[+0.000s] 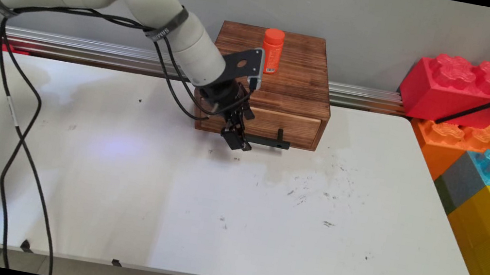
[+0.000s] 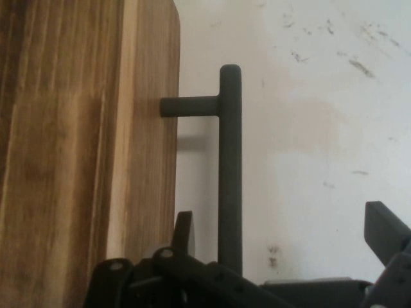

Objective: Open the drawer

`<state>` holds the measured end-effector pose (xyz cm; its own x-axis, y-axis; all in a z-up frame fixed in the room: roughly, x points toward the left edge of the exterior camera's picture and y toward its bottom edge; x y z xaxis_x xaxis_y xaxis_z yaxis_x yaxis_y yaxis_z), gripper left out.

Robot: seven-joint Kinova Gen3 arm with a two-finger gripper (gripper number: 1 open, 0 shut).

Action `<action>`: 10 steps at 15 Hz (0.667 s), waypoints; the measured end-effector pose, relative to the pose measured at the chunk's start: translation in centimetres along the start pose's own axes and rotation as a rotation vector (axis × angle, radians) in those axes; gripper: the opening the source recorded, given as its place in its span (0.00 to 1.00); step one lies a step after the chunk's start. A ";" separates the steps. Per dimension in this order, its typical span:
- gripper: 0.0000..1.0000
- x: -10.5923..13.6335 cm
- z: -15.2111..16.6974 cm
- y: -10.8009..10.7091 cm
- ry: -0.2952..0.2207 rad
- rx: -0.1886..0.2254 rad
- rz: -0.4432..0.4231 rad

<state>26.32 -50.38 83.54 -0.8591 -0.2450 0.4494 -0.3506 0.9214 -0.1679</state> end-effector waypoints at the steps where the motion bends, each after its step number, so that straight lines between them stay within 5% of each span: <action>1: 1.00 0.0 0.3 0.0 -0.003 -0.001 0.001; 10: 1.00 -0.4 3.0 -0.3 -0.025 -0.008 0.000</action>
<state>25.69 -51.49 80.77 -0.8682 -0.2519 0.4275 -0.3473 0.9238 -0.1610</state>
